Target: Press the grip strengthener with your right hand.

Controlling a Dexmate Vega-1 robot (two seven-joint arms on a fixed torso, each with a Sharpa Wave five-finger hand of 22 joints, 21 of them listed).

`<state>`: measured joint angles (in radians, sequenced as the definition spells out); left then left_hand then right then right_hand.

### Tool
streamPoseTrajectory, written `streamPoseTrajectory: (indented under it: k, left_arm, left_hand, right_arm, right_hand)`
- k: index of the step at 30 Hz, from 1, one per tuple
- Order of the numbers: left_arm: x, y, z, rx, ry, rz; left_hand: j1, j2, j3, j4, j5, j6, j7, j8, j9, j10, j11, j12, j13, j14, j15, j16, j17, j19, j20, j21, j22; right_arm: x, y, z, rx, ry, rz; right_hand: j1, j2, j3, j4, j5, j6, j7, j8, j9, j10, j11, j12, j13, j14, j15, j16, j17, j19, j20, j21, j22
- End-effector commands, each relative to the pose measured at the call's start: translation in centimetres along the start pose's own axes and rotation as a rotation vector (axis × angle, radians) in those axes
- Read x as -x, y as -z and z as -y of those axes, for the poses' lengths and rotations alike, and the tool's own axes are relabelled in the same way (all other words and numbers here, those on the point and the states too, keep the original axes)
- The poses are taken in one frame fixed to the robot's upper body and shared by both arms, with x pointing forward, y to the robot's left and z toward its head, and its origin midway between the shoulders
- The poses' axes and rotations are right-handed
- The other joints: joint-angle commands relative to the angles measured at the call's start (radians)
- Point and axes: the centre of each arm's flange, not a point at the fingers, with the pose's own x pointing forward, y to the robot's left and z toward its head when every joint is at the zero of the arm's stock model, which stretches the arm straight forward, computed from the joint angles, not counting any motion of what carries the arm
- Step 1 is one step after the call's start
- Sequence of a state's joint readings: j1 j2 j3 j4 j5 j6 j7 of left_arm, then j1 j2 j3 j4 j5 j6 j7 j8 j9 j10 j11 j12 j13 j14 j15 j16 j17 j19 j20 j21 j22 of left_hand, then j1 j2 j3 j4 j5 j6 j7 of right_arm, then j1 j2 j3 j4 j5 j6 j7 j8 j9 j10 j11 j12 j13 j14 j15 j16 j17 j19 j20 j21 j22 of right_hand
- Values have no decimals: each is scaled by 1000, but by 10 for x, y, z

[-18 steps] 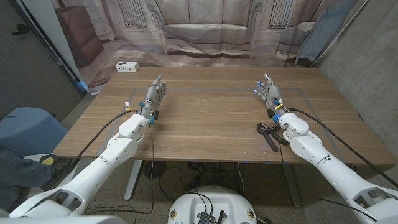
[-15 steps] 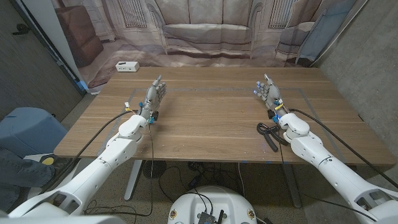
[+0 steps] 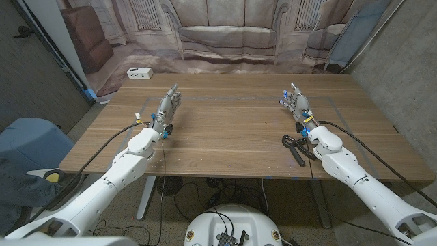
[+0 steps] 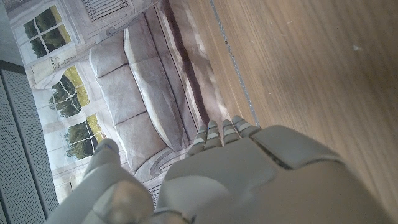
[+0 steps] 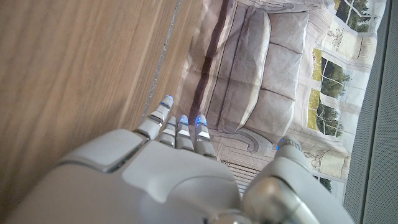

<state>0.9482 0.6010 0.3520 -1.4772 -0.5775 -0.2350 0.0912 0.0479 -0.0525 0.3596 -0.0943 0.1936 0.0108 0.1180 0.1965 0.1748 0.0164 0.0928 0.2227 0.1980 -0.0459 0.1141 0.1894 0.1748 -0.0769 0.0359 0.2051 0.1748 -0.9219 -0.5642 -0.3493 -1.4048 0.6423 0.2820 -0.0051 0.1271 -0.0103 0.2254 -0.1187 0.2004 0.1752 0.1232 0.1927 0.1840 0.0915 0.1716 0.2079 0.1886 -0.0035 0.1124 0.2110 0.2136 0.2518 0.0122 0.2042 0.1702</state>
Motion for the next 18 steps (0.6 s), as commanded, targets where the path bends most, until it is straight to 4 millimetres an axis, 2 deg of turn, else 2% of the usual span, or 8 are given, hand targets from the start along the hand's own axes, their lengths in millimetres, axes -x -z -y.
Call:
streamPoseTrajectory:
  k: [1, 11, 13, 15, 16, 18]
  left_arm:
    - [8, -15, -2, -42, -7, 20]
    - [12, -32, -6, -83, -8, 66]
    - [13, -33, -8, -74, -3, 82]
    - [13, -34, -10, -70, -5, 96]
    - [13, -34, -11, -75, -6, 101]
    - [13, -35, -12, -97, -10, 106]
  left_hand:
    - [12, 9, 11, -1, 5, 11, 8, 6, 3, 17, 6, 8, 1, 13, 4, 9, 5, 1, 8, 3, 4]
    - [23, 17, 14, -6, 3, 40, 8, 11, 3, 41, 5, 14, 0, 42, 5, 15, 4, 23, 17, 7, 4]
    - [29, 19, 15, -11, 1, 56, 8, 13, 3, 68, 6, 22, 0, 66, 2, 19, 4, 52, 23, 16, 4]
    - [34, 20, 16, -14, 0, 77, 9, 17, 3, 83, 4, 26, 0, 86, -1, 23, 4, 68, 17, 19, 4]
    - [36, 20, 16, -16, -1, 83, 7, 17, 3, 95, 11, 29, 0, 94, -2, 23, 4, 79, 16, 21, 4]
    - [40, 21, 16, -19, -2, 97, 5, 18, 3, 110, 5, 32, -1, 113, -4, 26, 4, 103, 20, 27, 4]
  right_arm:
    - [11, -13, 3, 39, -19, 43]
    - [25, -32, 11, 74, -32, 108]
    - [29, -35, 12, 68, -27, 124]
    - [32, -38, 13, 70, -35, 137]
    - [34, -39, 13, 69, -31, 143]
    - [38, -42, 14, 64, -24, 161]
  right_hand:
    - [20, -4, 6, -10, 1, 13, -1, 5, 4, 11, -3, 4, 4, 17, 0, 8, 1, 24, 4, 10, 2]
    - [38, -6, 10, -20, -2, 28, -2, 10, 4, 36, -4, 10, 4, 45, 3, 14, -2, 51, 6, 14, 2]
    - [45, -6, 11, -23, -3, 45, -2, 16, 5, 41, -4, 11, 4, 52, 4, 15, -3, 60, 6, 15, 2]
    - [50, -6, 12, -25, -4, 54, -2, 19, 6, 52, -3, 14, 5, 61, 7, 17, -3, 66, 8, 15, 2]
    - [52, -6, 12, -25, -4, 58, -7, 20, 6, 55, -3, 14, 5, 64, 8, 18, -4, 66, 8, 15, 2]
    - [53, -7, 12, -26, -4, 57, -10, 20, 6, 55, -4, 14, 5, 65, 8, 18, -4, 68, 9, 15, 2]
